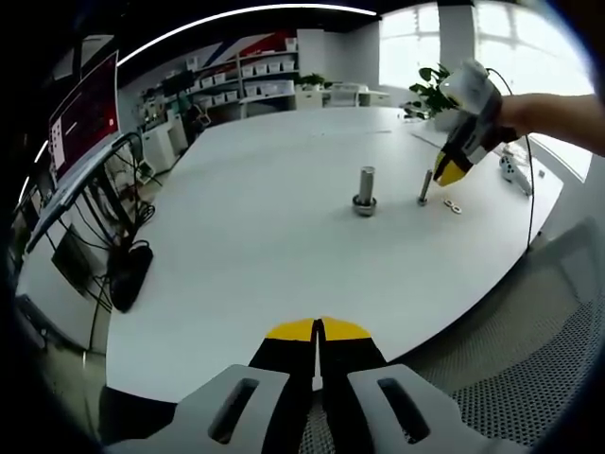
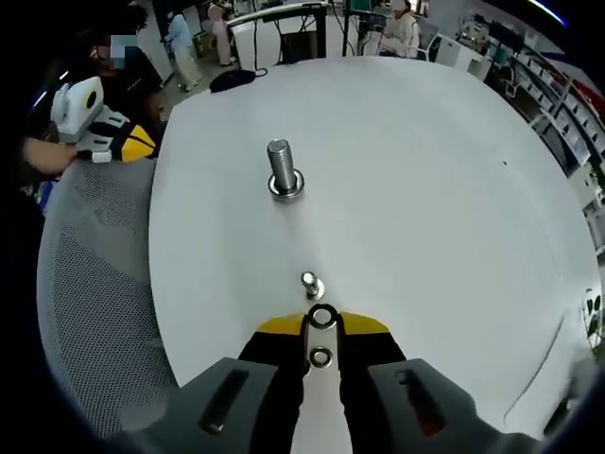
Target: Place the washer onto the threaded stud by aligning its center hole with the stud, sliding it down to the base, and recovering from edge contact or off-axis alignment until the washer reaches the visible bottom stop.
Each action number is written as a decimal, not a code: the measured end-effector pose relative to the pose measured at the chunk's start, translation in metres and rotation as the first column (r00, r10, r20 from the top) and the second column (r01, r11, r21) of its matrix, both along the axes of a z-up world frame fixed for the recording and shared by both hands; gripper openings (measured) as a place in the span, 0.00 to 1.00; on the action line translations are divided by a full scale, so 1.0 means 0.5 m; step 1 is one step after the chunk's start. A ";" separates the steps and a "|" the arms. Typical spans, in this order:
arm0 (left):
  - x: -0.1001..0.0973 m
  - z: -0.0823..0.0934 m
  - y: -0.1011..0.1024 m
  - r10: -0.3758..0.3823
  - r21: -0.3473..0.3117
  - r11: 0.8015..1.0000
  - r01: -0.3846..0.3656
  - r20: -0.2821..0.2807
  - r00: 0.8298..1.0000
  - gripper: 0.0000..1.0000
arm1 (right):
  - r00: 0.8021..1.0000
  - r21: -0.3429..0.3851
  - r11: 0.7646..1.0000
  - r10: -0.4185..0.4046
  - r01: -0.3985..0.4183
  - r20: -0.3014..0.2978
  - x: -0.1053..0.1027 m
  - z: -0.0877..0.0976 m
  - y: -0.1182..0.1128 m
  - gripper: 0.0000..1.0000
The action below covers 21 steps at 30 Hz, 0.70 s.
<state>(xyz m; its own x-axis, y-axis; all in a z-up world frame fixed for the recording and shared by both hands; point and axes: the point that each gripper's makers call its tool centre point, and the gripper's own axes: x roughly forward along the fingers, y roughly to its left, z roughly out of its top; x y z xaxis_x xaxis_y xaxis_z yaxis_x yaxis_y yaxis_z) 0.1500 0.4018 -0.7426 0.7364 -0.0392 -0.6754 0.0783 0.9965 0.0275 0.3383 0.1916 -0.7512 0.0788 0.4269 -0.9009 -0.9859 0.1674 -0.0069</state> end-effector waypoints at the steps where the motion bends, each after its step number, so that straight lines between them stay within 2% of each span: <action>1: 0.000 0.000 0.000 0.000 0.000 1.000 0.000 0.000 1.000 0.00 | 1.000 0.001 1.000 0.000 0.000 0.002 0.000 0.002 0.000 0.14; 10: 0.000 0.000 0.000 -0.001 0.001 1.000 0.001 -0.001 1.000 0.00 | 1.000 0.027 0.999 0.025 -0.026 0.015 -0.001 0.038 0.024 0.14; 21: 0.001 0.001 0.000 0.001 -0.001 1.000 -0.001 0.005 1.000 0.00 | 0.998 0.011 0.998 0.061 -0.061 0.006 -0.007 0.030 0.046 0.14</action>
